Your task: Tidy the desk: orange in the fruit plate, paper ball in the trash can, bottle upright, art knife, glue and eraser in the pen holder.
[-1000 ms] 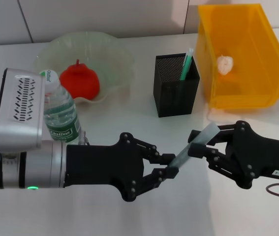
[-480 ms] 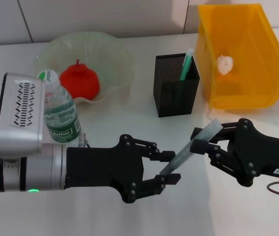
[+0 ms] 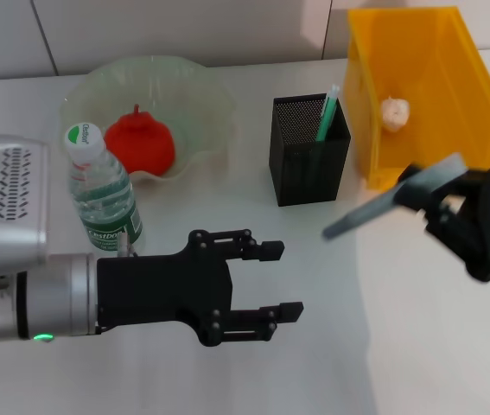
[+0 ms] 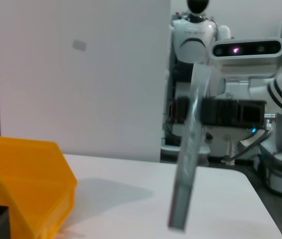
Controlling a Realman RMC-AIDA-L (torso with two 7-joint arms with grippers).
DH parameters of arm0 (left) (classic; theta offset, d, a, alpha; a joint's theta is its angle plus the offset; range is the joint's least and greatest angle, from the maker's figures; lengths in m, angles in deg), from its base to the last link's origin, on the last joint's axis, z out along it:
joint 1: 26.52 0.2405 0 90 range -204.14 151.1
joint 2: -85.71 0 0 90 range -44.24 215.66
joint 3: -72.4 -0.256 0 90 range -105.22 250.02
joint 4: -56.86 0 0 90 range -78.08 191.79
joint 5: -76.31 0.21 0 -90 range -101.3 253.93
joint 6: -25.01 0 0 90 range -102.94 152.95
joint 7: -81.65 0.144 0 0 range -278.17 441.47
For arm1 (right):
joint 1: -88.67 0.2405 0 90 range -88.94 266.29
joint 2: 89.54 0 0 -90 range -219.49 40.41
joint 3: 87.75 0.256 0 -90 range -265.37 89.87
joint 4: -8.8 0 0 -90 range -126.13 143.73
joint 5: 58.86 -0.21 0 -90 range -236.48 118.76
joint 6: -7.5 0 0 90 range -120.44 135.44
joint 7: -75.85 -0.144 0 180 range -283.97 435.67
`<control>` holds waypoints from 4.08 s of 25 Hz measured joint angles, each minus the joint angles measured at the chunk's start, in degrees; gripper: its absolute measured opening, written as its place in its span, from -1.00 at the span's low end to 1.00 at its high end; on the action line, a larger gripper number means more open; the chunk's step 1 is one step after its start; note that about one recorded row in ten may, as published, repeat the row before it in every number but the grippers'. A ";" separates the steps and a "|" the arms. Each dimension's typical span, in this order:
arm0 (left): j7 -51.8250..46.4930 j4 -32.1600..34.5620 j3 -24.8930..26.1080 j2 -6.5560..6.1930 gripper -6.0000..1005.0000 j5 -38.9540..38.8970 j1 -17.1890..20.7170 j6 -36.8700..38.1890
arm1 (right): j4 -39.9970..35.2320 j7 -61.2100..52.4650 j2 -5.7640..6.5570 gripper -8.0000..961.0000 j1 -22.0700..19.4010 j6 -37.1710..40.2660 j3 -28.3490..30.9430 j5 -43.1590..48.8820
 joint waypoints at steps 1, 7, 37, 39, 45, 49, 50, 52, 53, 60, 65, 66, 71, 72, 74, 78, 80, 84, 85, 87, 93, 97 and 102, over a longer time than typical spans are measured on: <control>1.37 -1.52 0.23 -0.07 0.31 -1.15 0.05 0.51 | 0.16 1.94 -0.10 -0.69 -0.10 0.23 2.23 -0.04; 12.61 -11.09 1.17 -0.26 0.41 -8.26 -0.24 6.38 | 5.65 16.70 -0.34 -0.69 2.09 -2.98 9.72 -3.38; 16.51 -15.48 1.88 -0.17 0.62 -9.36 -0.53 7.86 | 18.12 30.56 -0.33 -0.67 15.77 -39.18 9.11 -7.52; 16.52 -15.48 1.88 -0.17 0.62 -9.36 -0.54 7.84 | 18.86 30.55 -0.32 -0.66 16.33 -41.97 9.11 -7.48; 16.55 -15.48 2.13 -0.19 0.62 -9.36 -0.64 7.96 | 19.73 30.58 -0.41 -0.63 16.41 -44.04 9.11 -6.23; 16.55 -15.48 2.75 -0.19 0.62 -9.35 -0.62 8.09 | 20.26 30.58 -0.44 -0.60 15.15 -41.88 9.11 -6.08; 16.55 -15.47 2.83 -0.18 0.62 -9.35 -0.61 8.09 | 20.28 30.58 -0.44 -0.60 14.69 -40.63 9.13 -6.07; 16.55 -15.47 3.01 -0.18 0.62 -9.35 -0.57 8.11 | 20.21 30.58 -0.45 -0.58 13.35 -37.29 9.38 -6.16; 16.56 -15.47 3.03 -0.18 0.62 -9.35 -0.56 8.12 | 20.09 30.58 -0.43 -0.58 12.64 -35.36 9.58 -6.40; 16.55 -15.47 4.89 -0.26 0.62 -9.35 -0.60 8.08 | 11.28 14.29 -0.04 0.02 8.06 -22.30 6.49 -6.78; 15.89 -15.48 7.18 -0.77 0.62 -8.82 -0.55 8.14 | 0.38 0.00 -0.10 0.46 3.53 -14.69 -5.39 -3.93; 15.86 -15.52 7.71 -0.94 0.62 -8.74 -0.48 8.14 | -1.37 -0.24 -0.06 0.52 2.29 -13.42 -8.31 -3.79; 15.71 -16.51 8.94 -1.74 0.62 -8.65 -0.51 8.26 | -8.94 0.51 -0.05 0.63 -3.21 -9.57 -19.47 -3.68; 15.71 -16.51 8.94 -1.74 0.62 -8.65 -0.51 8.26 | -9.47 0.50 -0.07 0.63 -3.60 -9.18 -20.20 -3.67; 15.71 -16.51 8.94 -1.74 0.62 -8.65 -0.51 8.26 | -10.25 -0.74 -0.03 0.63 -3.82 -8.38 -21.22 -3.26; 12.50 -16.83 9.65 -3.54 0.62 -4.54 -2.28 10.99 | -10.97 -2.47 0.04 0.63 -2.99 -7.97 -21.52 -1.19; 12.18 -16.64 10.71 -3.63 0.62 -3.34 -2.43 11.73 | -11.02 -2.47 0.02 0.63 -2.89 -8.07 -21.59 -0.91; 11.63 -16.85 13.51 -3.67 0.62 -0.87 -2.50 13.22 | -11.10 -2.46 -0.01 0.63 -2.84 -8.16 -21.52 -0.85; 11.63 -16.85 13.51 -3.67 0.62 -0.87 -2.50 13.22 | -11.11 -2.46 -0.01 0.63 -2.84 -8.20 -21.50 -0.83; 11.58 -16.88 13.65 -3.68 0.62 -0.65 -2.51 13.51 | -11.12 -2.45 -0.02 0.63 -2.84 -8.27 -21.51 -0.84; 11.20 -16.90 13.74 -3.82 0.62 -0.02 -2.52 14.21 | -11.17 -2.32 -0.06 0.63 -2.41 -8.39 -21.62 -0.82; 10.22 -16.76 14.74 -3.87 0.62 1.83 -2.56 14.66 | -11.20 -2.40 -0.06 0.63 -2.28 -8.93 -21.57 -0.82; 9.81 -16.71 15.08 -3.88 0.62 2.50 -2.57 14.97 | -11.19 -2.98 -0.06 0.63 -2.20 -9.94 -21.79 -0.82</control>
